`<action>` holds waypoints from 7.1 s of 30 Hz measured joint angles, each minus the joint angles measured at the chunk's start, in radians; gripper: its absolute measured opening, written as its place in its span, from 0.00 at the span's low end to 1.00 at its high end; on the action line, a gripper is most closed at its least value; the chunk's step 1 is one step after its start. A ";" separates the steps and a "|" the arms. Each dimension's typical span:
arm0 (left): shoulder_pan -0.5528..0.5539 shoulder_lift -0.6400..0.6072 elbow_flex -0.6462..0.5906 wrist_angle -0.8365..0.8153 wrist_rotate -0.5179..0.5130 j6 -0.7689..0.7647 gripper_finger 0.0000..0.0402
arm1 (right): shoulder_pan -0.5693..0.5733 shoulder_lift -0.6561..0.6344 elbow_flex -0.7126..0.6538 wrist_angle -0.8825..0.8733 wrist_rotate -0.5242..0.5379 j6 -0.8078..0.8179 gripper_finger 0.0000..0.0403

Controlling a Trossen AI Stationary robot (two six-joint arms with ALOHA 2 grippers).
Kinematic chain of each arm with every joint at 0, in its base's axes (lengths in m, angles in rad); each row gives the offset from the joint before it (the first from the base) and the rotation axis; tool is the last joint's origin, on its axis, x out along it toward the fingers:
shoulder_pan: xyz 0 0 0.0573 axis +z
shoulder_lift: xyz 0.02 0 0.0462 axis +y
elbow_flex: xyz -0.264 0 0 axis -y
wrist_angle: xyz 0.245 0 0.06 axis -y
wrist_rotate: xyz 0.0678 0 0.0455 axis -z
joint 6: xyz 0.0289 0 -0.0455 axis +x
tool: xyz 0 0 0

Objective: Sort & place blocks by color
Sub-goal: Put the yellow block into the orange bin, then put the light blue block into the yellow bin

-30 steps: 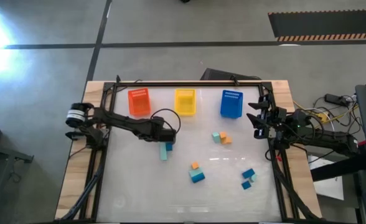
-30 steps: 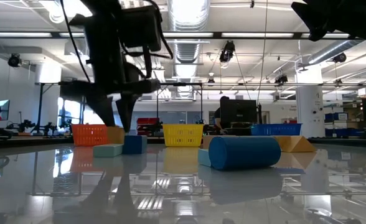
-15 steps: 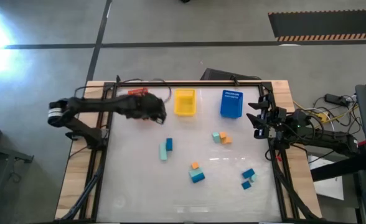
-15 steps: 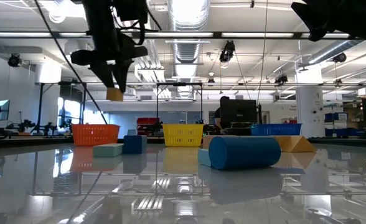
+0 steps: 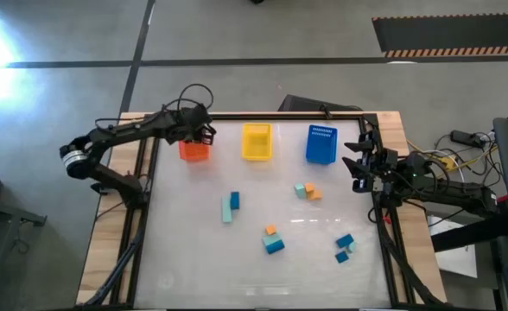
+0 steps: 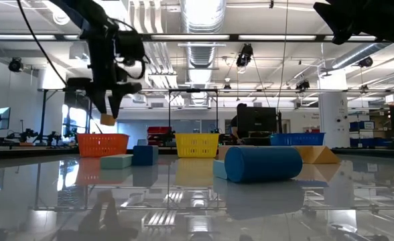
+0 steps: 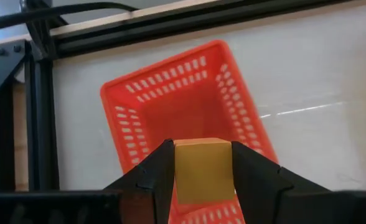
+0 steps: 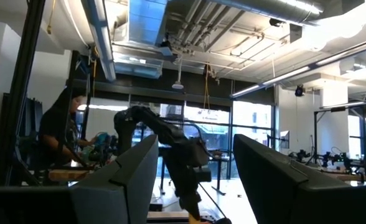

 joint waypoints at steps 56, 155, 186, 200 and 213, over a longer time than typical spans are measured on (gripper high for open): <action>-0.594 -0.089 0.006 0.145 -0.072 0.180 0.46 | 0.000 0.015 0.000 -0.007 0.020 0.214 0.50; -0.793 -0.481 -0.307 0.378 -0.295 0.675 0.46 | 0.314 1.494 1.131 -1.640 0.347 1.123 0.50; -0.793 -0.481 -0.307 0.379 -0.297 0.675 0.46 | 0.308 1.494 1.160 -1.526 0.324 1.046 0.30; -0.793 -0.482 -0.307 0.379 -0.297 0.676 0.46 | 0.170 1.470 1.377 -1.484 0.389 0.736 0.30; -0.793 -0.481 -0.307 0.378 -0.297 0.677 0.46 | -0.016 1.552 1.357 -0.931 0.392 0.516 0.30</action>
